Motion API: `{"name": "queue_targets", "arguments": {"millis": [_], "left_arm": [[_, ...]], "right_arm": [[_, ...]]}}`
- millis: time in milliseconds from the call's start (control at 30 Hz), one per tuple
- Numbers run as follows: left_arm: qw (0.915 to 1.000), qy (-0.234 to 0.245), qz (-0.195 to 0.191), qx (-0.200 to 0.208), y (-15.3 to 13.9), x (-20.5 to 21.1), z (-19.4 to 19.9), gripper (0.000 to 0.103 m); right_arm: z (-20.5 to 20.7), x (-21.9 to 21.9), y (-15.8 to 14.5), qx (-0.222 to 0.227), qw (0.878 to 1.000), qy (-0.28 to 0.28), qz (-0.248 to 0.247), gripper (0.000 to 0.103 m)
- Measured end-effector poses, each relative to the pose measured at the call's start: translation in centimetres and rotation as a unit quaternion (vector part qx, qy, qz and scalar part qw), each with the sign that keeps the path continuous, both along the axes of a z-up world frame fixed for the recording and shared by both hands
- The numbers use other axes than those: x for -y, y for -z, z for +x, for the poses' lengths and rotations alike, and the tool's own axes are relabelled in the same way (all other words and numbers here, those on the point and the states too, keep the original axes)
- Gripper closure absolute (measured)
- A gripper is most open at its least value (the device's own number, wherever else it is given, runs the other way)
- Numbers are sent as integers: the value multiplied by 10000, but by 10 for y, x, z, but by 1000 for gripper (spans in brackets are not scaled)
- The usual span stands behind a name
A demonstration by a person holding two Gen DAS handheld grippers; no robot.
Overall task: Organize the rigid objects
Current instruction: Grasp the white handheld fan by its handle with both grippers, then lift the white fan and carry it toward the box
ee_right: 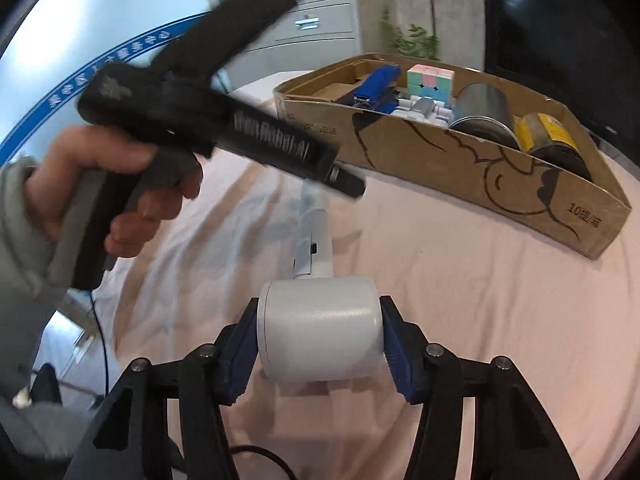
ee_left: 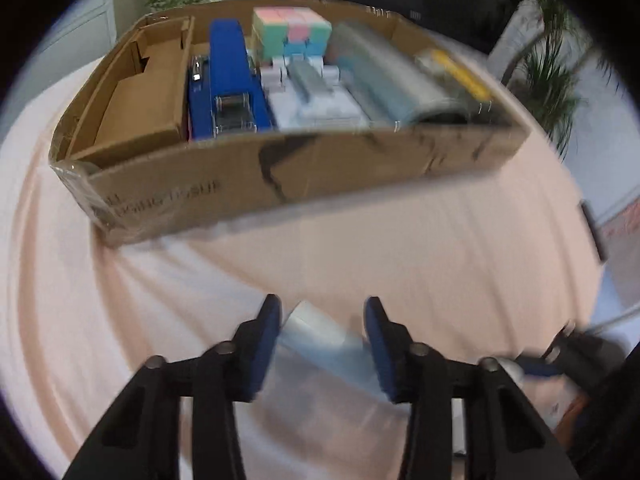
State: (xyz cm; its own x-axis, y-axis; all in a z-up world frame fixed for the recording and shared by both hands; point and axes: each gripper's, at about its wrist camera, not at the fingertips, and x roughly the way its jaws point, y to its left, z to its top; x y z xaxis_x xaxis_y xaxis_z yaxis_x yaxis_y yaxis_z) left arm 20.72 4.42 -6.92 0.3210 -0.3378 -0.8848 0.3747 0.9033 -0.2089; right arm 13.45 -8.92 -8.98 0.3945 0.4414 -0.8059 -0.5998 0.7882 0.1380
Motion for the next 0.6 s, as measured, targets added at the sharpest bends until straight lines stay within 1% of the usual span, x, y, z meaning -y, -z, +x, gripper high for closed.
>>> {"name": "queue_targets", "arguments": {"millis": [67, 100, 133, 167, 200, 233, 267, 300, 333, 367, 433, 467, 500, 533, 600], "left_arm": [[9995, 36, -246, -190, 0, -4, -6, 62], [9991, 74, -330, -269, -1, -6, -10, 62], [9985, 137, -414, -329, -2, -6, -15, 62], [9980, 203, -483, -362, -3, -5, -21, 62], [9973, 266, -561, -401, -5, -4, -28, 62], [9953, 374, -735, -498, -5, -3, -34, 67], [9910, 554, -978, -729, -3, 2, -42, 69], [9888, 648, -1080, -795, -2, 8, -49, 69], [9862, 780, -1164, -882, 0, 16, -61, 69], [9819, 939, -1300, -1005, 2, 25, -72, 68], [9778, 1092, -1452, -1042, 2, 37, -84, 68], [9769, 1098, -1547, -982, -1, 39, -86, 68], [9761, 1054, -1673, -906, -6, 39, -84, 68], [9757, 972, -1764, -864, -9, 36, -82, 65], [9759, 828, -1809, -893, -9, 36, -71, 65]], "right_arm": [[4, 9, -1, -60, 9993, -376, -12, 48], [7, 15, -2, -70, 9981, -601, -84, 43], [10, 19, -2, -40, 9974, -707, -147, 38], [14, 26, -2, 24, 9964, -809, -236, 36], [20, 32, -2, 44, 9960, -827, -324, 36], [24, 39, -3, 46, 9954, -830, -466, 36], [29, 48, -1, 32, 9950, -785, -618, 36], [36, 57, 1, 34, 9951, -628, -757, 36], [46, 71, 1, 66, 9955, -326, -886, 36], [54, 81, 0, 80, 9959, -73, -899, 36], [67, 106, -7, 96, 9952, 534, -811, 36], [73, 116, -11, 82, 9935, 855, -744, 36], [74, 120, -13, 58, 9925, 1001, -701, 36], [74, 123, -16, 1, 9917, 1125, -621, 36], [68, 121, -21, -221, 9924, 1178, -265, 35]]}}
